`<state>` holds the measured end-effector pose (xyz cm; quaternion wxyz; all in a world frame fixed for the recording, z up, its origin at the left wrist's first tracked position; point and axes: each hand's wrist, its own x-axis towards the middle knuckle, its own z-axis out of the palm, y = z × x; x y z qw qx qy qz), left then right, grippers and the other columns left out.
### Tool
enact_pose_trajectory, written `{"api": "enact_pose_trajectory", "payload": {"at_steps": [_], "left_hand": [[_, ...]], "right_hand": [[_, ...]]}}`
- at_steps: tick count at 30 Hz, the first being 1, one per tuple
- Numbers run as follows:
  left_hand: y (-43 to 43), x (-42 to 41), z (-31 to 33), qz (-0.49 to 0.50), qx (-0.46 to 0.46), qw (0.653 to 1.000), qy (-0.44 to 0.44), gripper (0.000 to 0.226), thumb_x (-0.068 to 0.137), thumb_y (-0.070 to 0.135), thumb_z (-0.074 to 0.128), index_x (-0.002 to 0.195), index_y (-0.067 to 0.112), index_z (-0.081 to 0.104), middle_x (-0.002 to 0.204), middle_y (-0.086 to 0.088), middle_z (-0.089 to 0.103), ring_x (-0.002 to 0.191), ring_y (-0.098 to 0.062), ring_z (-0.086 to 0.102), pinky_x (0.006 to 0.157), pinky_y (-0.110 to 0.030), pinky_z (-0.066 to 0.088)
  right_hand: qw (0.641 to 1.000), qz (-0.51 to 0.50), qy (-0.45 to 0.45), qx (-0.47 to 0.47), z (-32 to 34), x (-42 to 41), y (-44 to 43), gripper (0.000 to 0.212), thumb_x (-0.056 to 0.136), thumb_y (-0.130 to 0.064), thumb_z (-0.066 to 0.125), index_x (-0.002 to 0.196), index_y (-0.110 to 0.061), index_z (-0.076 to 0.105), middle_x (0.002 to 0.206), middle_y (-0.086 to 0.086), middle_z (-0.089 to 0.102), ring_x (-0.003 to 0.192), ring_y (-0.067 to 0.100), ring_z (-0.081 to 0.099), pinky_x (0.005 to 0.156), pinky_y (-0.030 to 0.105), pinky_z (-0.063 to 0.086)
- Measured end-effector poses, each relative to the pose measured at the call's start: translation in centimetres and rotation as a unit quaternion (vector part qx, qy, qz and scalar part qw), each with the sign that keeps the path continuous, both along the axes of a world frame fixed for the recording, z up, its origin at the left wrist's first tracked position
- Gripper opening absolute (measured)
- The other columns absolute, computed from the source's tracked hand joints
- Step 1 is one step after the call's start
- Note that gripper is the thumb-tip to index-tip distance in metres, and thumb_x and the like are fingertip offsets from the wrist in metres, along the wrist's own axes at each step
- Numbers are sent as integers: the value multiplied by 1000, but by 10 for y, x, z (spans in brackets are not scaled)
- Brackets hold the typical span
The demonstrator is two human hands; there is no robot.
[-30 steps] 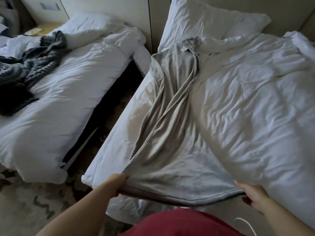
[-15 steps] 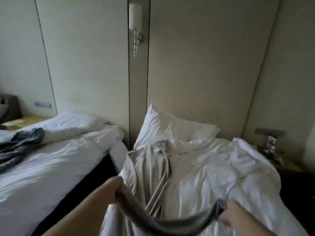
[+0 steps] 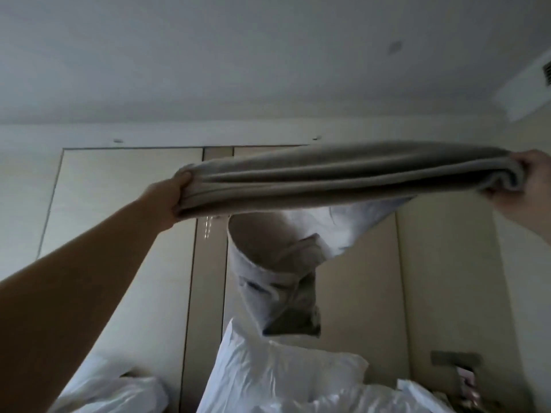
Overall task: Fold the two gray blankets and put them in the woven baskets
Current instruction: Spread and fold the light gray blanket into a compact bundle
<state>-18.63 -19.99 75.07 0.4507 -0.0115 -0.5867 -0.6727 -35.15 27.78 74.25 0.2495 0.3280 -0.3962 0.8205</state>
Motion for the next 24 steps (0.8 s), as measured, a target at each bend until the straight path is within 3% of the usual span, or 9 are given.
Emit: {"api": "enact_pose_trajectory", "payload": {"at_steps": [2,4,7,10,12,16,19,21,24], "left_hand": [[-2,-10,-38,9,8,999,-38,39,91,26,62,120,0,54,108,-15,62,77,-23,62,62,-35,57],[-2,-19,-88,11,10,994,-107,41,91,21,62,117,-8,53,113,-22,61,86,-31,62,66,-35,57],[1,-24,-176,8,33,973,-226,48,89,21,66,120,-13,52,118,-30,59,102,-38,60,94,-51,48],[14,-15,-281,35,35,934,-355,46,89,25,67,115,-12,56,112,-28,61,98,-38,60,86,-45,50],[26,2,-361,58,12,892,-447,46,89,27,67,109,-13,59,108,-27,62,90,-36,59,75,-39,47],[54,71,-516,55,-9,788,-613,38,85,23,71,99,-11,61,105,-25,62,87,-33,57,77,-34,45],[73,132,-611,-11,-51,694,-718,40,90,22,65,111,-12,61,116,-26,61,98,-31,57,86,-34,45],[84,174,-657,-71,-28,648,-758,30,91,12,63,104,-15,62,107,-27,63,91,-31,58,81,-39,47],[106,228,-696,-132,-13,597,-792,11,86,-6,62,75,-7,62,74,-19,60,67,-28,54,55,-29,47]], "right_hand": [[998,14,-68,-10,-38,0,7,27,58,-21,68,76,-19,48,55,-1,57,53,12,55,50,16,52],[982,36,-184,12,-92,10,13,20,67,-20,66,80,-17,51,53,-1,61,62,13,58,49,18,52],[949,76,-297,-68,-181,6,23,20,78,-9,68,90,-15,54,70,-4,63,79,5,56,63,20,47],[915,61,-395,-63,-274,36,27,6,91,-9,53,85,-12,54,76,5,53,70,9,53,61,18,46],[889,-14,-456,26,-346,63,25,21,95,-14,39,77,-10,50,76,11,47,67,19,47,62,27,46],[787,-38,-601,133,-470,141,39,34,101,-11,34,67,-9,35,69,13,25,56,21,25,49,22,35],[692,-34,-691,206,-567,208,54,27,102,-9,33,80,-6,47,69,13,33,57,23,28,56,30,26],[620,-28,-746,241,-621,249,64,27,100,-3,31,78,-2,47,65,13,39,53,25,33,50,32,25],[529,-38,-807,262,-685,309,73,31,90,2,28,61,-8,35,43,8,35,35,22,33,38,16,27]]}}
